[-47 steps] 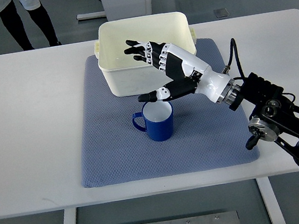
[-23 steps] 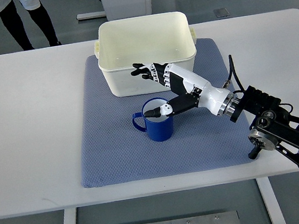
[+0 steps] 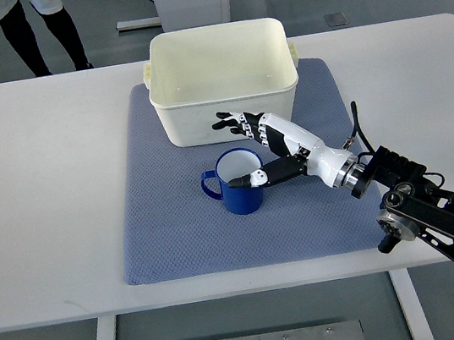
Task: Place cup in box with right hand
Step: 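Close the right hand fingers around the blue mug's body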
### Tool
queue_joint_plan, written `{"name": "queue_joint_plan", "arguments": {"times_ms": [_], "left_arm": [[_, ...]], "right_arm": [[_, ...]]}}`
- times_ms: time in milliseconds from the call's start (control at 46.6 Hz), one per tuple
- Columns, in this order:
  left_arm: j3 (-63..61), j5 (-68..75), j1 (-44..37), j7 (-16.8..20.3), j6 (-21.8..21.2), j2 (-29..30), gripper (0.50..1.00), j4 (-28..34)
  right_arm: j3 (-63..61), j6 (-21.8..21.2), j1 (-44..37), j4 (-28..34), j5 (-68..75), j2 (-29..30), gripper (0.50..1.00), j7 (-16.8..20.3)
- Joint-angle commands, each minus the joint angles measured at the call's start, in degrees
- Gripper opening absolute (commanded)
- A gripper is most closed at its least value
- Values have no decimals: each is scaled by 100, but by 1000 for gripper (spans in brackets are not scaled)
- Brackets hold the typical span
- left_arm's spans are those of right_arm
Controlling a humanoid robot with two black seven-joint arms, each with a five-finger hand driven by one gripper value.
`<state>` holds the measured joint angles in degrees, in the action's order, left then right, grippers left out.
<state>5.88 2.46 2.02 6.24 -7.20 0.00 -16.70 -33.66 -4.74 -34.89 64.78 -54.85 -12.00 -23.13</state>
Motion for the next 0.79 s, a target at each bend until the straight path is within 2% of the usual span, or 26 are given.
{"name": "queue_joint_plan", "arguments": {"times_ms": [0, 773], "left_arm": [[1, 0, 0, 0, 0, 0, 1000, 0], [1, 0, 0, 0, 0, 0, 1000, 0]], "right_arm": [[26, 0, 0, -62, 1, 14, 970, 1], [369, 193, 9, -659, 1, 269, 966, -113]]}}
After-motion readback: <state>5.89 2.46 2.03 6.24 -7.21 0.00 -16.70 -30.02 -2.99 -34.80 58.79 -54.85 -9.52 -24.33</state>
